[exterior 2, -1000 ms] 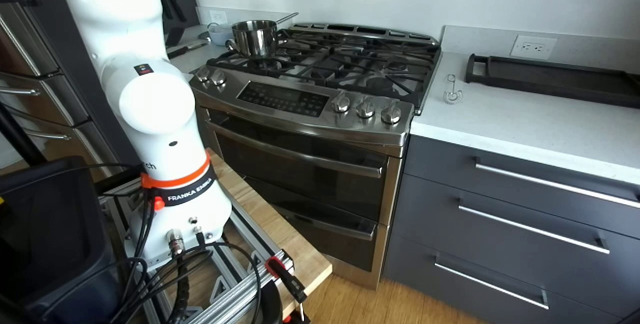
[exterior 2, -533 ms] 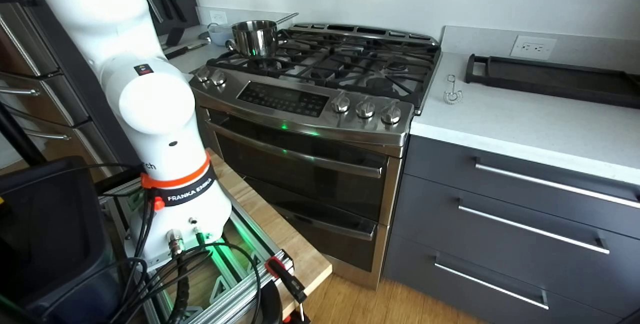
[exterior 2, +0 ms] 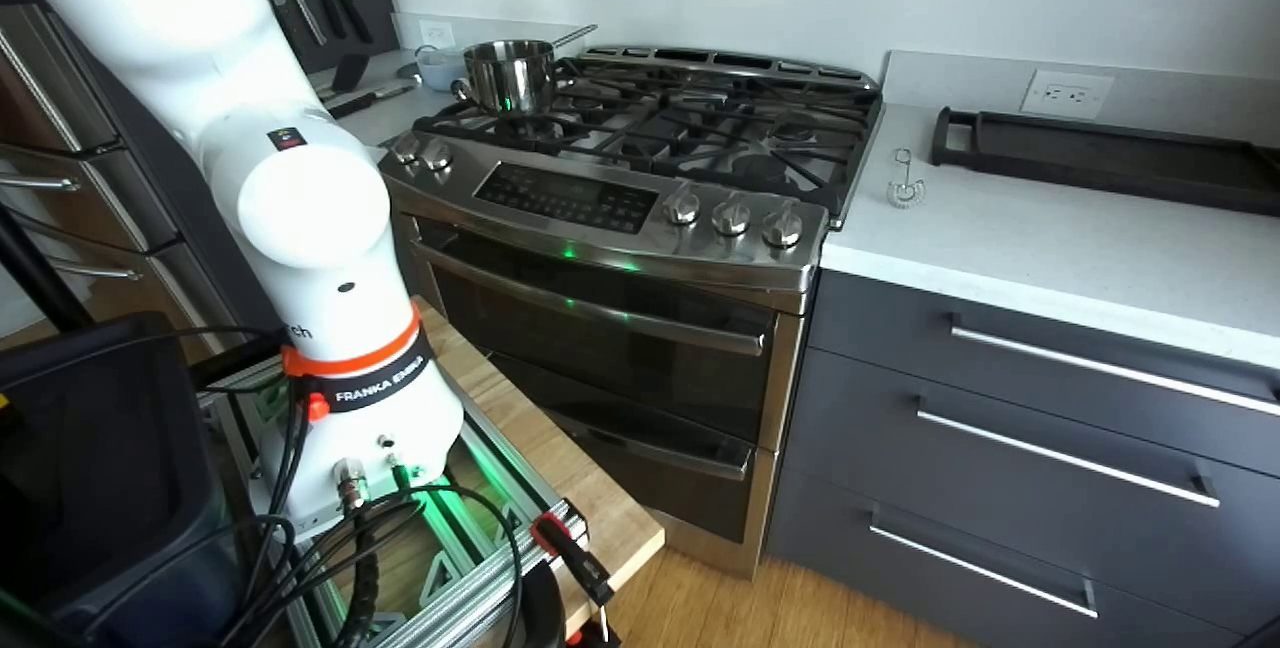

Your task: Remove the silver utensil from the pot and hang it on the hook at the top left

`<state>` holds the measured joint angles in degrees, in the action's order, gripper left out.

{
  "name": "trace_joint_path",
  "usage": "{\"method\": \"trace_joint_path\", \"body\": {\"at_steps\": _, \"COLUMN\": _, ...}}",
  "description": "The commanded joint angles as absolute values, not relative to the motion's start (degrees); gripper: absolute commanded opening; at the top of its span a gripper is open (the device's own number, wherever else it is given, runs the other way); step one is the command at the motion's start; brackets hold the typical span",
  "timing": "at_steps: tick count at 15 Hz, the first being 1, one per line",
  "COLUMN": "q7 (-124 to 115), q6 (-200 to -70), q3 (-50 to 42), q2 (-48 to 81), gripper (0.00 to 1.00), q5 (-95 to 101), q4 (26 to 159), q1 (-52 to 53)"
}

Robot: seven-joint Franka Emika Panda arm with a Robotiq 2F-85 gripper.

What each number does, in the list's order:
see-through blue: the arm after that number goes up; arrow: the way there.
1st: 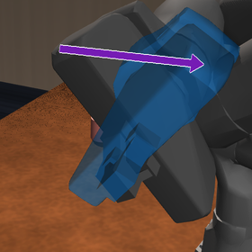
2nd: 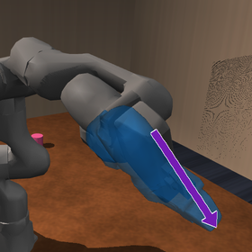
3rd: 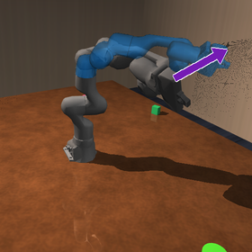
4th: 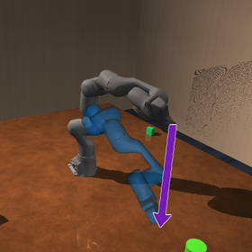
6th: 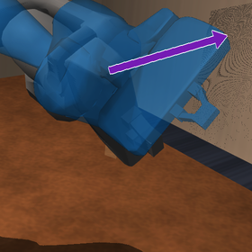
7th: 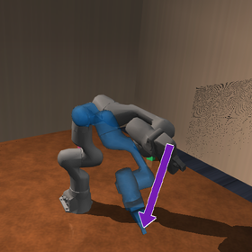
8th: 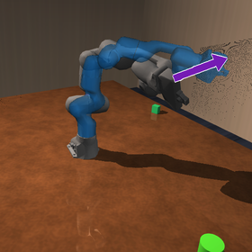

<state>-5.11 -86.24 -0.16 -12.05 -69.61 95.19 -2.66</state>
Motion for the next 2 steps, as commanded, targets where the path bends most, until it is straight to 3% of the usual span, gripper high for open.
{"method": "trace_joint_path", "body": {"at_steps": 1, "q7": -5.3, "q6": -86.2, "q3": -0.6, "q2": -11.8, "gripper": 1.00, "q5": -69.5, "q4": 94.7, "q1": -2.1}}
{"method": "trace_joint_path", "body": {"at_steps": 2, "q7": -5.3, "q6": -86.2, "q3": -0.6, "q2": -11.7, "gripper": 1.00, "q5": -69.5, "q4": 94.6, "q1": -2.1}}
